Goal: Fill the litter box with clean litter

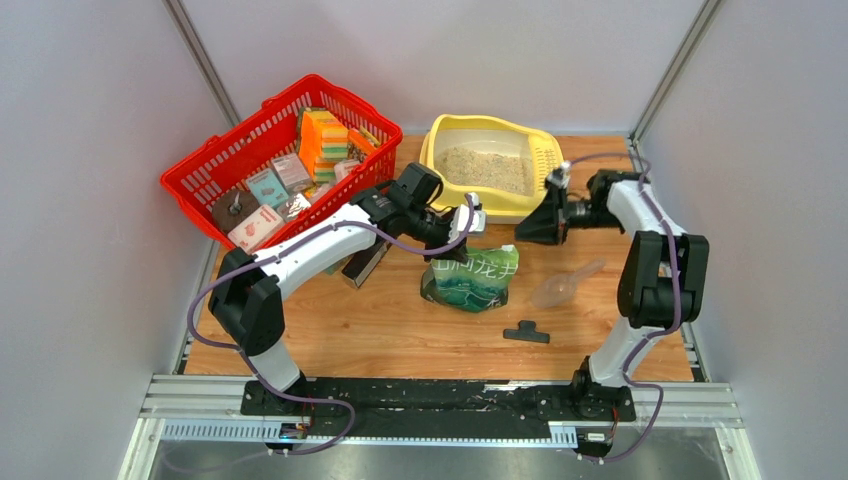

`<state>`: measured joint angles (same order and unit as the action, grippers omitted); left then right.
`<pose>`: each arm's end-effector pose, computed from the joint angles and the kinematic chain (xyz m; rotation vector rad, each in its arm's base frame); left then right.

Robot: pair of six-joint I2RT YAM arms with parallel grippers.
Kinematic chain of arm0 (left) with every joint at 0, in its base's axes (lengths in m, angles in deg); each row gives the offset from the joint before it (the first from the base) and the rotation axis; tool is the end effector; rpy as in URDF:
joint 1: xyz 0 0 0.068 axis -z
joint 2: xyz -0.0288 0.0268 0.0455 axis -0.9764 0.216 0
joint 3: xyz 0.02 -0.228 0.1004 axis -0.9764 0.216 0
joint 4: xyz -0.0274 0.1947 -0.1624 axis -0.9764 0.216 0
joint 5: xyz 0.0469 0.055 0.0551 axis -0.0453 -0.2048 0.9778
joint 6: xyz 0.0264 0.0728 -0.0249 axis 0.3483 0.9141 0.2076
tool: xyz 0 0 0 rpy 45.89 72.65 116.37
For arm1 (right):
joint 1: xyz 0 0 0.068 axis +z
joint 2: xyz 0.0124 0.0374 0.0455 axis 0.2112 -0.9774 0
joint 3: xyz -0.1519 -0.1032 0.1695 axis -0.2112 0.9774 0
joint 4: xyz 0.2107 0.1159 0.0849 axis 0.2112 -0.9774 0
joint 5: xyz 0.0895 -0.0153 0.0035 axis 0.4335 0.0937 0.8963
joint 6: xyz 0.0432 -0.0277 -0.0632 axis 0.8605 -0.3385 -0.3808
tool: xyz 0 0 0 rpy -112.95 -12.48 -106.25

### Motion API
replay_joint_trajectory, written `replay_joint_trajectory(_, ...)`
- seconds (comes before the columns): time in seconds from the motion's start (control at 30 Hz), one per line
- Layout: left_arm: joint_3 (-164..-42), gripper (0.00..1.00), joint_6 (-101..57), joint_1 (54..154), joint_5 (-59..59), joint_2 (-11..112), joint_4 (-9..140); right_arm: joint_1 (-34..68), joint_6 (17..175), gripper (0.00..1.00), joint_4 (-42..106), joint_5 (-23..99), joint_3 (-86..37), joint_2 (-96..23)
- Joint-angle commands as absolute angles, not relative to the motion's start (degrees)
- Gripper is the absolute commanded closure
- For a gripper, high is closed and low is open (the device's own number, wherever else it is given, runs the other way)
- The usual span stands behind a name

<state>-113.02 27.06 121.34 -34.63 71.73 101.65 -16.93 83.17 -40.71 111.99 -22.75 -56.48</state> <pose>0.2382 -0.2950 0.2580 1.7602 1.5094 -0.9428 0.2950 0.0456 0.2084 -0.1621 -2.3631 -2.0338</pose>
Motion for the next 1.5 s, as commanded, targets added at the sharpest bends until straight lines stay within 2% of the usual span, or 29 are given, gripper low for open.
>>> replay_joint_trajectory(0.0, -110.9, 0.91, 19.9, 120.2, -38.6, 69.8, 101.7, -21.7, 52.2, 0.56, -62.2, 111.7, -38.0, -54.9)
replay_joint_trajectory(0.03, -110.7, 0.91, 19.2, 119.9, -39.1, 69.6, 101.4, -21.5, 45.9, 0.51, -62.9, 110.4, -40.1, -54.2)
replay_joint_trajectory(0.2, -109.3, 0.91, 16.2, 119.0, -40.8, 69.1, 99.5, -19.9, 30.2, 0.47, -62.2, 103.5, -39.2, -45.4)
replay_joint_trajectory(0.27, -109.1, 0.91, 15.0, 118.9, -41.1, 69.1, 98.5, -16.4, 29.8, 0.44, -53.9, 99.2, -32.9, -37.9)
replay_joint_trajectory(0.4, -109.1, 0.91, 12.5, 118.4, -42.2, 69.9, 96.7, -12.5, 37.4, 0.38, -20.4, 91.4, -15.9, -22.2)
replay_joint_trajectory(0.53, -108.9, 0.92, 10.5, 118.1, -42.6, 70.2, 95.5, -3.2, 37.1, 0.36, -9.7, 86.9, -8.0, -13.1)
replay_joint_trajectory(0.87, -108.5, 0.92, 8.5, 117.5, -44.3, 70.0, 93.7, 4.4, 38.3, 0.39, -2.5, 82.7, -4.7, -17.3)
replay_joint_trajectory(1.1, -108.5, 0.93, 8.3, 116.9, -44.5, 69.6, 93.5, 4.9, 34.2, 0.48, -4.4, 81.5, -4.8, -21.2)
replay_joint_trajectory(1.23, -108.5, 0.93, 7.7, 116.3, -44.5, 69.8, 93.1, 4.8, 31.2, 0.57, -7.7, 80.9, -5.0, -22.4)
replay_joint_trajectory(1.3, -108.3, 0.93, 7.7, 115.9, -44.7, 69.6, 93.1, 4.9, 31.4, 0.65, -8.7, 80.0, -5.1, -22.7)
replay_joint_trajectory(1.47, -107.5, 0.94, 6.8, 114.7, -45.2, 69.3, 92.4, 4.8, 31.0, 0.66, -9.2, 78.0, -3.9, -21.9)
